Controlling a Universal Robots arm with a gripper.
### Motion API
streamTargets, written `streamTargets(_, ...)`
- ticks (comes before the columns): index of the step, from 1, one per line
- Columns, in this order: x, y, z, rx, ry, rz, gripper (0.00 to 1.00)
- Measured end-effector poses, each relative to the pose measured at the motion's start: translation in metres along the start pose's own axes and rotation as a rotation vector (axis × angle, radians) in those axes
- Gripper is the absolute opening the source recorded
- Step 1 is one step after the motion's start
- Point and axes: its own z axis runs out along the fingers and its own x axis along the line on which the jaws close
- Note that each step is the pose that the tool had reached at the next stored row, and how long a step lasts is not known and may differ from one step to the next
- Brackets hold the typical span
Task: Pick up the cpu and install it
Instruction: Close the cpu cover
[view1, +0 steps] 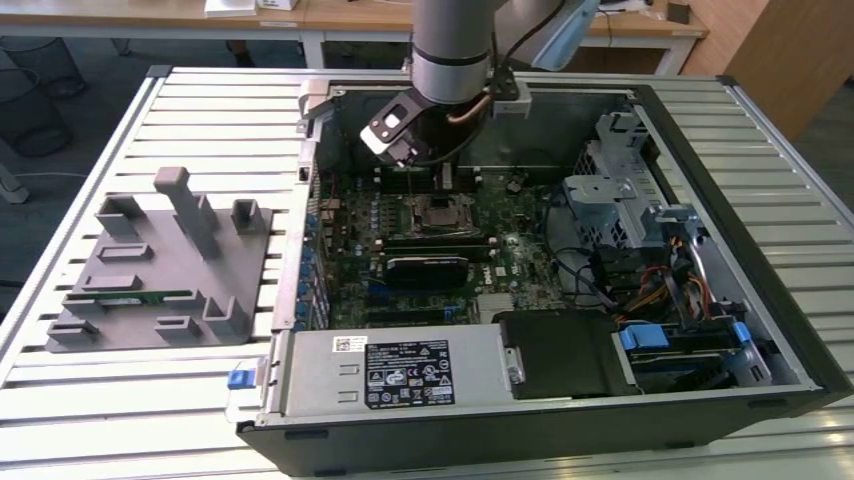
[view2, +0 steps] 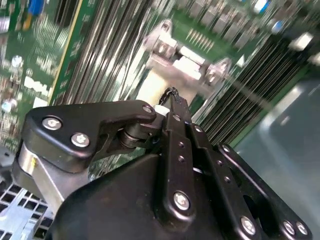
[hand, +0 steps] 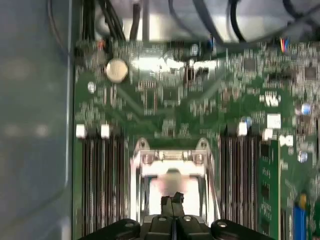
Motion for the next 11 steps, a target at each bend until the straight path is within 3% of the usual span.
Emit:
streamTargets(4,-0.0001,-0.0134,0.0016,0.0,0.0002,0.0,0.11)
streamTargets(11,0.0001,-0.0159,0.0121,0.0001,0.001,0.0,0.11)
